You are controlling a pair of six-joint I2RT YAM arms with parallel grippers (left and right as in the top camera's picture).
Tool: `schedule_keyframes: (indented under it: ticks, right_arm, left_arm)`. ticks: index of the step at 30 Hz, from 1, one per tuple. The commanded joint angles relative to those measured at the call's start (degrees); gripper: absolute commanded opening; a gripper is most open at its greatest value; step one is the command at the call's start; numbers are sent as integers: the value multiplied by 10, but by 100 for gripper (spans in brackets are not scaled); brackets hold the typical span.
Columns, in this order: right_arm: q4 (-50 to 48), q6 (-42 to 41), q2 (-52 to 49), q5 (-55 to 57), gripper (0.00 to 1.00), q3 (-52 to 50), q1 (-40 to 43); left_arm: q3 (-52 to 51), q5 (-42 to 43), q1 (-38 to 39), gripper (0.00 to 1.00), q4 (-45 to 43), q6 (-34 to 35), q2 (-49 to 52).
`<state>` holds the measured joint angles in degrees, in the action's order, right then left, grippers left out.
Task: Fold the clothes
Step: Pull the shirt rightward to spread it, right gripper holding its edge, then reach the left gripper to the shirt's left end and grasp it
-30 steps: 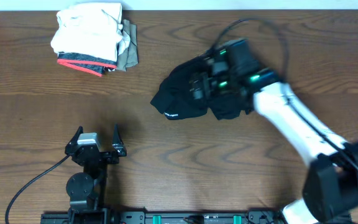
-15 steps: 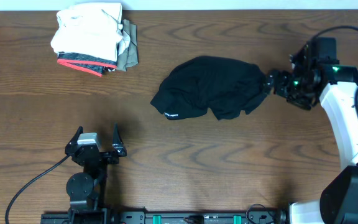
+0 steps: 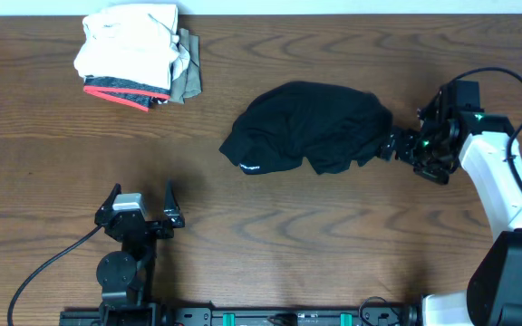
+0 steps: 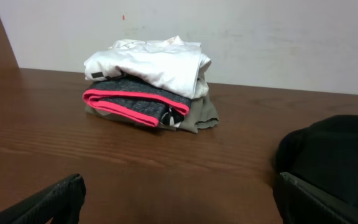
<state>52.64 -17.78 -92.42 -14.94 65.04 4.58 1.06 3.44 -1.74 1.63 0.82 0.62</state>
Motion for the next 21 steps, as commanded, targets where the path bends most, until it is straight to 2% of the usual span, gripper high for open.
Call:
schedule_keyframes:
  ticks: [1, 3, 7, 9, 21]
  right_arm:
    - [-2, -5, 1, -3, 99, -11, -6]
    - [-2, -5, 1, -3, 99, -14, -6]
    - [-2, -5, 1, -3, 99, -15, -6]
    - [-4, -5, 1, -5, 99, -15, -6]
    - [-11, -6, 1, -24, 99, -15, -6]
  left_arm:
    - [-8, 4, -2, 98, 22, -1, -3]
    - [-8, 31, -2, 98, 2, 25, -3]
    - [-8, 187, -2, 98, -62, 154, -3]
    - [-8, 232, -2, 98, -79, 186, -3]
    - [9, 251, -1, 98, -90, 224, 1]
